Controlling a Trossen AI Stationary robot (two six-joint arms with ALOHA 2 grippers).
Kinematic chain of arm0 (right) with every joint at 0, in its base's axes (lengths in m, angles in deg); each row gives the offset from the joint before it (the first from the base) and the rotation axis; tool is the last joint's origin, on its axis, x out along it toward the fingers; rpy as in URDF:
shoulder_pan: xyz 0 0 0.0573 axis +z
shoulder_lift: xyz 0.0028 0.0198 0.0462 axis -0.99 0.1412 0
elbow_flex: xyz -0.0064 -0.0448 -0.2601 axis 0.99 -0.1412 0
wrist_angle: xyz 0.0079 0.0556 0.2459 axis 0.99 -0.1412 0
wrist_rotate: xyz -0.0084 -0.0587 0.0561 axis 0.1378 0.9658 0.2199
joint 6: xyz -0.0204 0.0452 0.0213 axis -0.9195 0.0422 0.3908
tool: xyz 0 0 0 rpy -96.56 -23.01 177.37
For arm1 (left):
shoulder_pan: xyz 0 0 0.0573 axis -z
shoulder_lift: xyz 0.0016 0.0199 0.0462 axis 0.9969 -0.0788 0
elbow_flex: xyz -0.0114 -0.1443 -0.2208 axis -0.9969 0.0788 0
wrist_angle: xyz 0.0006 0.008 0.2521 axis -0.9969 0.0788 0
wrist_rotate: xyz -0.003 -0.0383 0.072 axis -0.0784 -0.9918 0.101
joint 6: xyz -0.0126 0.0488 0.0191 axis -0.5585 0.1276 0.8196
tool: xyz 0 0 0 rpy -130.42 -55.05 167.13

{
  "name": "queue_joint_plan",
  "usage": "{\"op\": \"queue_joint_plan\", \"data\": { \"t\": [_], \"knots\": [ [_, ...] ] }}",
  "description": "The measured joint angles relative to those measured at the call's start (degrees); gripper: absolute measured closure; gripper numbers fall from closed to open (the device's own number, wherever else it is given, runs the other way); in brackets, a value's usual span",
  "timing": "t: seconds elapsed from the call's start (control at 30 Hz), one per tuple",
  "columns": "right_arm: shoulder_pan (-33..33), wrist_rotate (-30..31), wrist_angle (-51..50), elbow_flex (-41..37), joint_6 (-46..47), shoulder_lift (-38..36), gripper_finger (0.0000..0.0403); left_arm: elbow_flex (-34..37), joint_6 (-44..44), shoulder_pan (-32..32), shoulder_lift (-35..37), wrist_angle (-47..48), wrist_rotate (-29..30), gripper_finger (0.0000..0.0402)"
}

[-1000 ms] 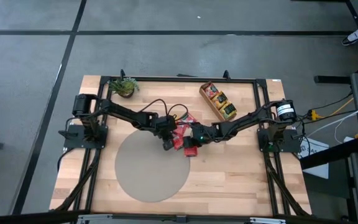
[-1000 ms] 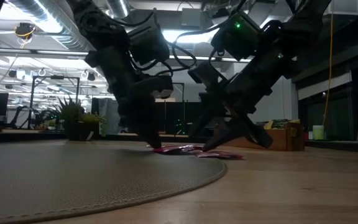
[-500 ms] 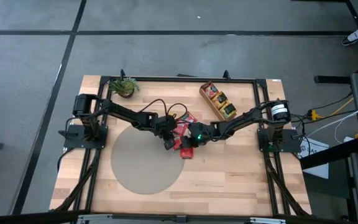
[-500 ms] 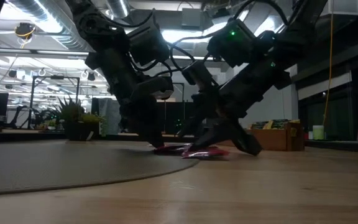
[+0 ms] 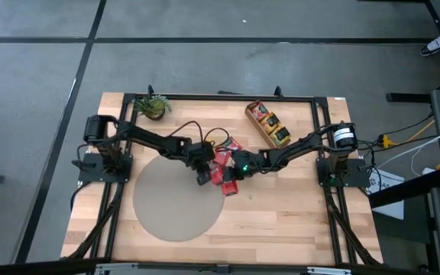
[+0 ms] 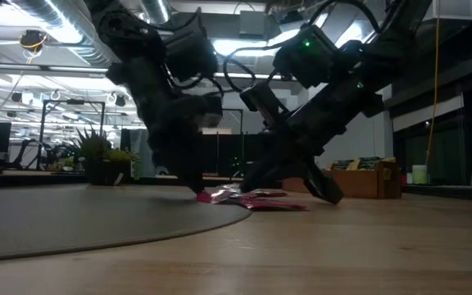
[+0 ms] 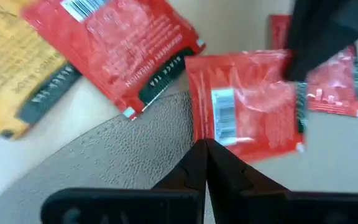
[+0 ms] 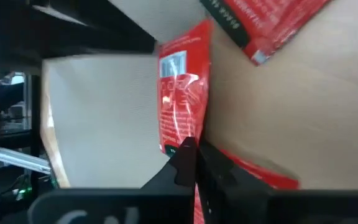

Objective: Pick & Place Tea
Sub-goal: Put the red tea bag into the top section of the wooden organizer

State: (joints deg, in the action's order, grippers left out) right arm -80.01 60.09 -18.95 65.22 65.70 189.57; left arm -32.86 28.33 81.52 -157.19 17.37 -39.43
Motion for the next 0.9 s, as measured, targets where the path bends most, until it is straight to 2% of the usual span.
{"op": "queue_joint_plan", "data": {
  "t": [0.27, 0.4, 0.53, 0.7, 0.9],
  "knots": [
    [-0.2, 1.1, 0.0, -0.2, -0.9, -1.4, 0.0399, -0.1, 12.4, 0.4, 11.5, 4.0, 5.4, 0.0398],
    [-0.2, 1.0, 4.3, -0.2, 0.9, -1.4, 0.0398, -0.2, 19.1, 0.6, 18.1, 4.9, 6.7, 0.0389],
    [-0.5, 4.9, 12.1, -0.2, 2.7, -1.4, 0.0398, -0.2, 20.7, 0.6, 22.5, 7.7, 6.5, 0.0348],
    [-1.8, 8.2, 17.9, -0.1, 4.7, -1.5, 0.0398, -0.3, 20.7, 0.6, 23.8, 9.4, 7.3, 0.0274],
    [-4.6, 8.2, 18.9, 0.5, 7.9, -1.5, 0.0398, -0.3, 20.6, 1.0, 23.0, 11.8, 14.6, 0.0206]
  ]
}}
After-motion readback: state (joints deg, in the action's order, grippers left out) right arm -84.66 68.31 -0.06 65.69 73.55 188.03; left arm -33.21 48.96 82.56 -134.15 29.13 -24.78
